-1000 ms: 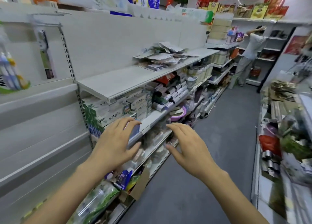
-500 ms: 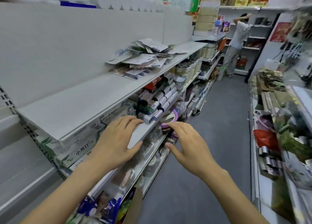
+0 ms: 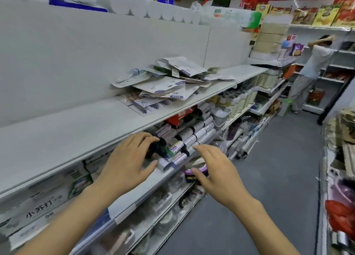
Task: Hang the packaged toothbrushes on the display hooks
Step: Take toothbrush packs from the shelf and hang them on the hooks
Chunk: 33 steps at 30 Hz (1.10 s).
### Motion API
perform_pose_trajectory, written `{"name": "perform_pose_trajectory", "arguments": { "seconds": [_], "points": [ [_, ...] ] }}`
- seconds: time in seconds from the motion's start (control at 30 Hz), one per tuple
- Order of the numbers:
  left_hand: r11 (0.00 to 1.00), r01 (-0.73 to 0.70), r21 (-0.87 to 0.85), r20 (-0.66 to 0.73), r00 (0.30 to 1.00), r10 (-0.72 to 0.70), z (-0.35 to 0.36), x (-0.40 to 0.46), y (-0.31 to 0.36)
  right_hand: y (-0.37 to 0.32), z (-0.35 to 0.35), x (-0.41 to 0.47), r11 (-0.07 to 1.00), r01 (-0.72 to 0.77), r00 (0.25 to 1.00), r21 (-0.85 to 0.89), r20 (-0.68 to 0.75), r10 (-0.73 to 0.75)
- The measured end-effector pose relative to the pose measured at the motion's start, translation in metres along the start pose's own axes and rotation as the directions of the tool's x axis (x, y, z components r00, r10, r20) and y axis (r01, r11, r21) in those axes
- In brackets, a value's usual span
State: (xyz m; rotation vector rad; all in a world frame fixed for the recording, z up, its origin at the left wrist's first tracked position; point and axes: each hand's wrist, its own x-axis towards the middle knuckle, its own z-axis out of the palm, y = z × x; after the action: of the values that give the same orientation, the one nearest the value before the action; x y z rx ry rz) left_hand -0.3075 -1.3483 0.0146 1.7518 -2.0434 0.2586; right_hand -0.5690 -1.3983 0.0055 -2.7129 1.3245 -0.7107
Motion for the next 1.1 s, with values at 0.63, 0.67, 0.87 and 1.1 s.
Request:
{"name": "perform_pose_trajectory", "arguments": {
  "seconds": [0.63, 0.67, 0.87, 1.1],
  "points": [
    [0.945, 0.305, 0.114, -0.223, 0.935, -0.275, 0.026, 0.198, -0.017, 0.149, 0.005, 0.233, 0.954, 0.283, 0.959, 0.097, -0.026, -0.282],
    [0.944, 0.312, 0.11, -0.22, 0.934, -0.283, 0.027, 0.21, -0.022, 0.15, 0.007, 0.244, 0.953, 0.285, 0.959, 0.105, -0.036, -0.282],
    [0.912, 0.332, 0.242, -0.029, 0.942, -0.335, 0.039, 0.273, -0.047, 0.147, 0.02, 0.303, 0.94, 0.32, 0.947, 0.121, -0.083, -0.312],
    [0.898, 0.278, 0.341, 0.027, 0.952, -0.305, 0.038, 0.274, -0.069, 0.14, 0.032, 0.344, 0.928, 0.312, 0.948, 0.206, -0.138, -0.288]
  ]
}}
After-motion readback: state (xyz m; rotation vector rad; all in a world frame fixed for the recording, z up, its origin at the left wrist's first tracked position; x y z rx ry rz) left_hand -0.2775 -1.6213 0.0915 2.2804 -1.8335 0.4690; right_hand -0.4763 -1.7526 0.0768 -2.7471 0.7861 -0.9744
